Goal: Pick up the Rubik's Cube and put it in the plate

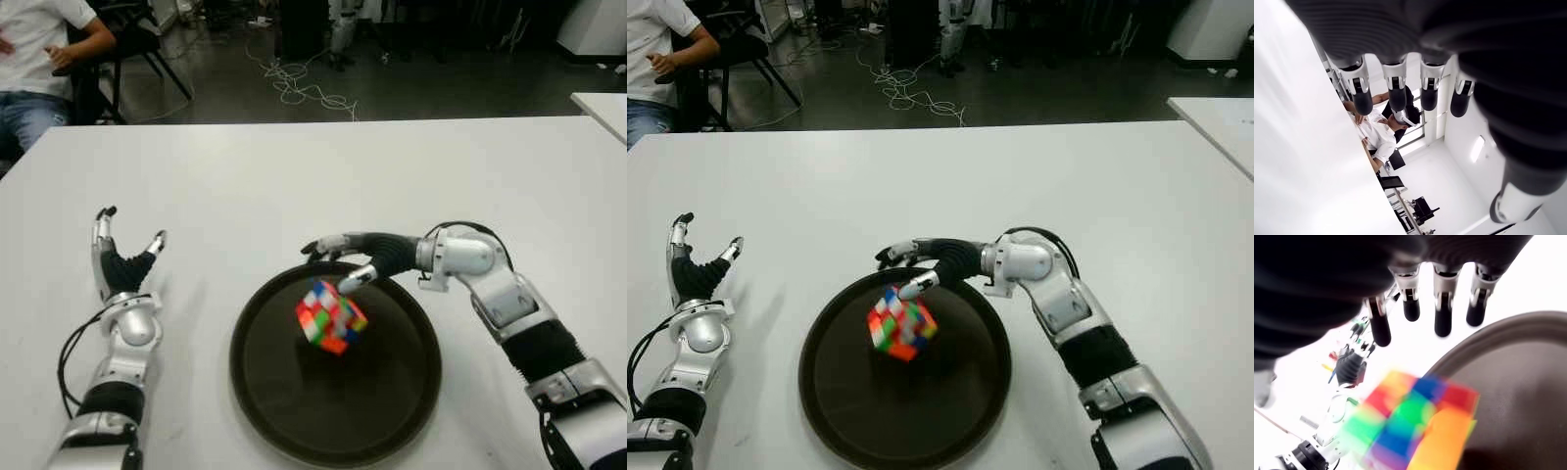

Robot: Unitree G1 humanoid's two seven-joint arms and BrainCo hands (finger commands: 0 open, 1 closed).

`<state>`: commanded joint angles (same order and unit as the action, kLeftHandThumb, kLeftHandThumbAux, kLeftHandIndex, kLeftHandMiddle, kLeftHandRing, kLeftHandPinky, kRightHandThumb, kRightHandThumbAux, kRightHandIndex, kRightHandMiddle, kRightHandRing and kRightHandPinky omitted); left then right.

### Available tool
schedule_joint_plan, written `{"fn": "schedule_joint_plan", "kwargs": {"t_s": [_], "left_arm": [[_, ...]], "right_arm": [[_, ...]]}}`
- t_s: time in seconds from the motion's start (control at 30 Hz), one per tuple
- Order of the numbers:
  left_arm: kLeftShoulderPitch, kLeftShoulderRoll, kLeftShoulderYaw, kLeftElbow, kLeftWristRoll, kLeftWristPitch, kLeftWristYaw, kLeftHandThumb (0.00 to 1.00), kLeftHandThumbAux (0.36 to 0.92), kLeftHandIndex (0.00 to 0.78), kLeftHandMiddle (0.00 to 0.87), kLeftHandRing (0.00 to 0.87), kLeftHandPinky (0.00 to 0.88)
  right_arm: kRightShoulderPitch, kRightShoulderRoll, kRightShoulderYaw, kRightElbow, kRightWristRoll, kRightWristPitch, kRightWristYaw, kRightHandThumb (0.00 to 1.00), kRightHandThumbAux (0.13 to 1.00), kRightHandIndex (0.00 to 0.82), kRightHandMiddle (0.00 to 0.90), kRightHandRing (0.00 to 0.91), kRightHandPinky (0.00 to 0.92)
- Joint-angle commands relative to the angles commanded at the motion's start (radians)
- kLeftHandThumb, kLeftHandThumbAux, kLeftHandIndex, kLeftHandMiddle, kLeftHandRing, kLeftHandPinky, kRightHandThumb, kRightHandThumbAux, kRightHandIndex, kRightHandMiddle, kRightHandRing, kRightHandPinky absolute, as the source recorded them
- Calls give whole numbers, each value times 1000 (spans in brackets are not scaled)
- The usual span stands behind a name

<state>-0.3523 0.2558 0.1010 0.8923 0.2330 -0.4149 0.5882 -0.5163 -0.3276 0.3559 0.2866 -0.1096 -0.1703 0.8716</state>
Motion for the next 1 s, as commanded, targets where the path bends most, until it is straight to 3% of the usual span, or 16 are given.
{"fn": "schedule_joint_plan", "kwargs": {"t_s": [0.27,0.5,1.0], "left_arm": [[0,-2,4,3,-7,-4,-3,0,733,18,24,7,0],[-2,-4,6,3,-14,-5,-9,0,739,15,19,0,0],[-7,-3,1,12,-4,-4,9,0,736,18,16,0,0]], "right_arm": [[9,-2,0,-12,-26,-5,-35,0,387,0,47,9,0],[0,-5,4,-10,-7,17,-2,0,402,0,45,10,0],[-10,12,-9,37,22,-10,18,0,397,0,28,5,0]]}}
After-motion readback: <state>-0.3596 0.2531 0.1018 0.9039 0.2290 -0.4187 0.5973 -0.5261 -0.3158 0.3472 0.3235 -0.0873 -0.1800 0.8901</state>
